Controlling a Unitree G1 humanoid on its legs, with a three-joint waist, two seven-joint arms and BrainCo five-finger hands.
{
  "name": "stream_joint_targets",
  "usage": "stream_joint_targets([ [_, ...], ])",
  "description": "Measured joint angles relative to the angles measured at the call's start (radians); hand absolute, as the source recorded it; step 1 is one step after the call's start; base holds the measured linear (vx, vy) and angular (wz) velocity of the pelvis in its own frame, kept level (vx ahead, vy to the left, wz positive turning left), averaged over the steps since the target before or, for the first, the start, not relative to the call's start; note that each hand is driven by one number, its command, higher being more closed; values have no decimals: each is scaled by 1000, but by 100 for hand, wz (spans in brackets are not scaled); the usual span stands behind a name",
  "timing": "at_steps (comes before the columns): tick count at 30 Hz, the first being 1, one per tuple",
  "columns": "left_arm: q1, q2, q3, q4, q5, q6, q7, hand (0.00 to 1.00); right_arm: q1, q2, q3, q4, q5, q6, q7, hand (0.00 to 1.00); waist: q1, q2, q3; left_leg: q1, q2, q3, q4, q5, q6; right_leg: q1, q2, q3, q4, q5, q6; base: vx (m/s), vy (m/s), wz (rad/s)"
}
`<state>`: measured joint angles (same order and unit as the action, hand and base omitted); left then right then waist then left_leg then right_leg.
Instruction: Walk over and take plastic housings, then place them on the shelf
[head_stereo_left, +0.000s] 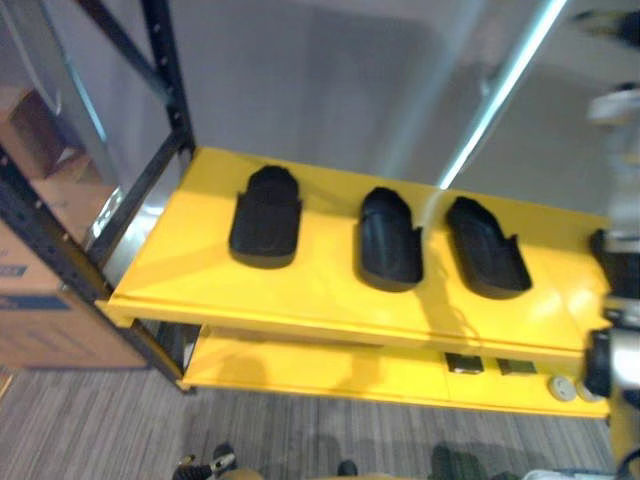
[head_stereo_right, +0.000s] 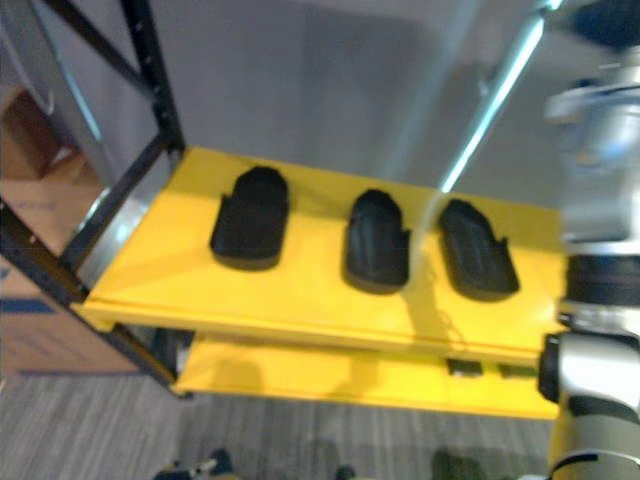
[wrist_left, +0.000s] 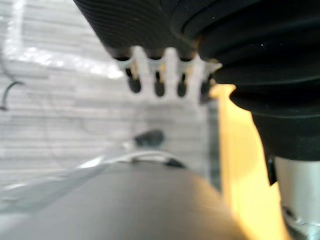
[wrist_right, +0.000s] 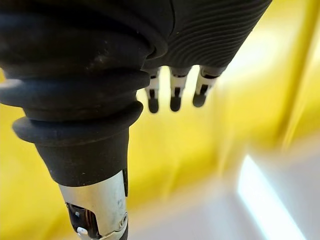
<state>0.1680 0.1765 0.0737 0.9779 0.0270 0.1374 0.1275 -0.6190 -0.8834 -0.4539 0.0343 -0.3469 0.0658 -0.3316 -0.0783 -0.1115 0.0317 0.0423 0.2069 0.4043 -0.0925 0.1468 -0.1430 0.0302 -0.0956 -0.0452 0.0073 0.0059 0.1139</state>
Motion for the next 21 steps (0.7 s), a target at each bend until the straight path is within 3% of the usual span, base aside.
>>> stream_joint_targets([
  [3,25,-17,24,22,-22,-21,-12,0,331,23,-217,-34,94,14,-20,0,-56,18,-39,32,15,48,0,-13,-17,-5,13,45,6,-10,-6,-15,-22,-47],
  [5,38,-31,66,25,-29,-43,-15,0,557,130,-383,-36,222,9,-22,0,-101,27,-48,46,21,76,0,-18,-23,-18,16,73,21,-12,-8,-22,-8,-41],
  [8,54,-37,96,23,-30,-59,-15,0,697,280,-467,-36,320,-28,-29,0,-133,26,-48,45,24,101,0,-32,-36,-33,14,84,20,-11,-9,-47,-4,-39],
  [10,68,-41,113,23,-31,-71,-13,0,775,387,-476,-36,398,-90,-41,0,-152,23,-50,48,20,109,0,-35,-40,-37,9,93,9,-9,-12,-17,14,-36],
  [11,75,-41,123,23,-46,-73,-11,0,818,460,-472,-34,426,-133,-40,0,-155,16,-54,57,17,127,0,-36,-38,-43,7,100,13,-6,-17,-14,9,-26],
  [13,85,-43,125,24,-66,-74,-7,0,843,513,-456,-32,435,-158,-39,0,-155,10,-61,64,17,130,0,-38,-35,-44,7,101,20,-6,-17,-8,0,-10],
  [14,93,-36,121,20,-68,-77,7,0,889,585,-425,-20,455,-192,-37,0,-154,7,-67,63,8,130,0,-39,-32,-38,6,95,20,-10,-22,2,-2,6],
  [17,105,-32,121,14,-67,-87,21,0,901,650,-366,-17,457,-248,-32,0,-152,10,-66,60,0,128,0,-41,-29,-31,-7,70,14,-20,-47,2,18,11],
  [21,119,-35,120,16,-66,-92,24,0,877,650,-335,-30,476,-342,-4,0,-129,16,-67,50,-19,126,0,-46,-21,-36,-29,67,16,-31,-66,9,47,10],
])
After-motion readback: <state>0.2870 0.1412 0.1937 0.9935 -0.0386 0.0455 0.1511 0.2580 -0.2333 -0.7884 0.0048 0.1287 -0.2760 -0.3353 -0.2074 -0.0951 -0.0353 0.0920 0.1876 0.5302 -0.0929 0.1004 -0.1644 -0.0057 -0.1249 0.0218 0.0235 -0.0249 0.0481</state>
